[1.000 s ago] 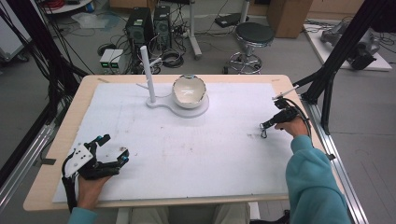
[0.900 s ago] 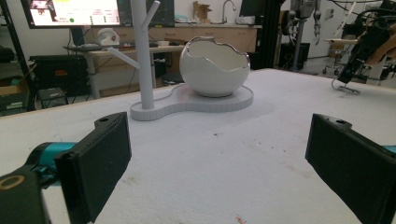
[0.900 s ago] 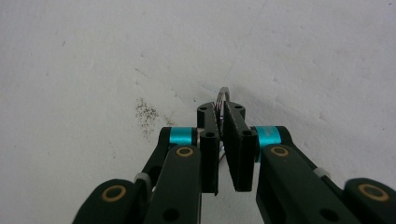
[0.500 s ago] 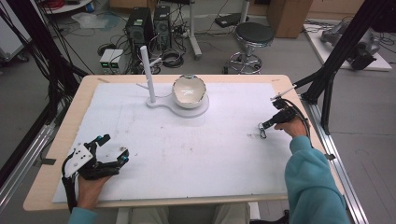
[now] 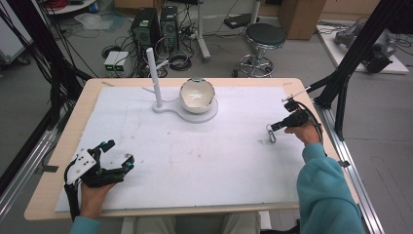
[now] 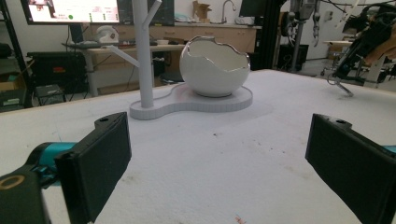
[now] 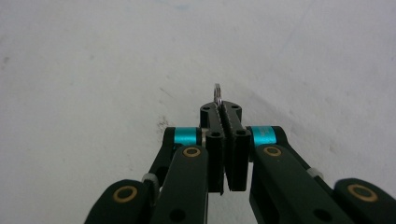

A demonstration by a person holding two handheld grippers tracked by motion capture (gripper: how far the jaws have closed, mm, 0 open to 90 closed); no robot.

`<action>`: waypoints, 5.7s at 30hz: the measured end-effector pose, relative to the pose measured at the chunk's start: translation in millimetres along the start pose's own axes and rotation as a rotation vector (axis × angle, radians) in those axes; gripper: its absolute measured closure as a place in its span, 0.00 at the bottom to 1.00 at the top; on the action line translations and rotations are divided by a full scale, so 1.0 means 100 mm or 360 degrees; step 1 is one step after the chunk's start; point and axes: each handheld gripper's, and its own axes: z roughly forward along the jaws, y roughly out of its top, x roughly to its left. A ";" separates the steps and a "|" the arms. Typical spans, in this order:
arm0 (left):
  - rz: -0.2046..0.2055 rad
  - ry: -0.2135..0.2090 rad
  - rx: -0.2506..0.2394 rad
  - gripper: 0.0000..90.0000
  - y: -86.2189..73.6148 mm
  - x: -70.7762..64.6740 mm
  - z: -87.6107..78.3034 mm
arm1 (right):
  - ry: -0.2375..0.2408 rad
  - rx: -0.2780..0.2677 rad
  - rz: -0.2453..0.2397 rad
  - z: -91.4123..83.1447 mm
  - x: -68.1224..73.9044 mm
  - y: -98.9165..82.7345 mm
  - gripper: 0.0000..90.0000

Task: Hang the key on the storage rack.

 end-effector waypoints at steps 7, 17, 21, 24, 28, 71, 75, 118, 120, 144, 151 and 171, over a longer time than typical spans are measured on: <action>-0.0047 -0.0056 0.0027 0.08 0.11 0.06 0.04 | 0.0077 -0.0242 -0.0146 -0.15 0.16 0.03 0.99; -0.0041 -0.0262 0.0067 0.08 0.62 0.30 0.16 | 0.0209 -0.0573 -0.0347 -0.29 0.43 0.09 0.99; -0.0046 -0.0335 0.0069 0.08 0.87 0.40 0.24 | 0.0276 -0.0686 -0.0447 -0.34 0.58 0.11 0.99; -0.0010 -0.0380 0.0099 0.08 1.03 0.44 0.32 | 0.0316 -0.0747 -0.0511 -0.38 0.72 0.16 0.99; 0.0009 -0.0475 0.0155 0.08 1.21 0.45 0.47 | 0.0394 -0.0823 -0.0603 -0.44 0.90 0.23 0.99; 0.0139 -0.1203 0.0455 0.09 1.68 -0.52 1.80 | 0.0892 -0.0859 -0.1093 -0.11 1.93 0.72 0.99; 0.0143 -0.1236 0.0462 0.12 1.68 -0.58 1.82 | 0.0917 -0.0864 -0.1096 -0.10 1.94 0.72 0.99; 0.0155 -0.1375 0.0489 0.86 1.70 -0.61 1.81 | 0.0974 -0.0814 -0.1142 -0.07 2.07 0.70 0.99; 0.0160 -0.1381 0.0485 0.89 1.70 -0.61 1.81 | 0.0977 -0.0815 -0.1140 -0.07 2.07 0.70 0.99; 0.0134 -0.1357 0.0542 0.98 1.73 -0.61 1.79 | 0.0961 -0.0818 -0.1179 -0.07 2.10 0.70 0.99; 0.0128 -0.1351 0.0549 0.98 1.74 -0.59 1.78 | 0.0845 -0.0931 -0.1138 0.00 2.19 0.63 0.09; 0.0229 -0.1078 0.0621 0.98 2.14 0.00 1.60 | 0.0311 -0.1151 -0.0865 -0.25 1.70 0.06 0.01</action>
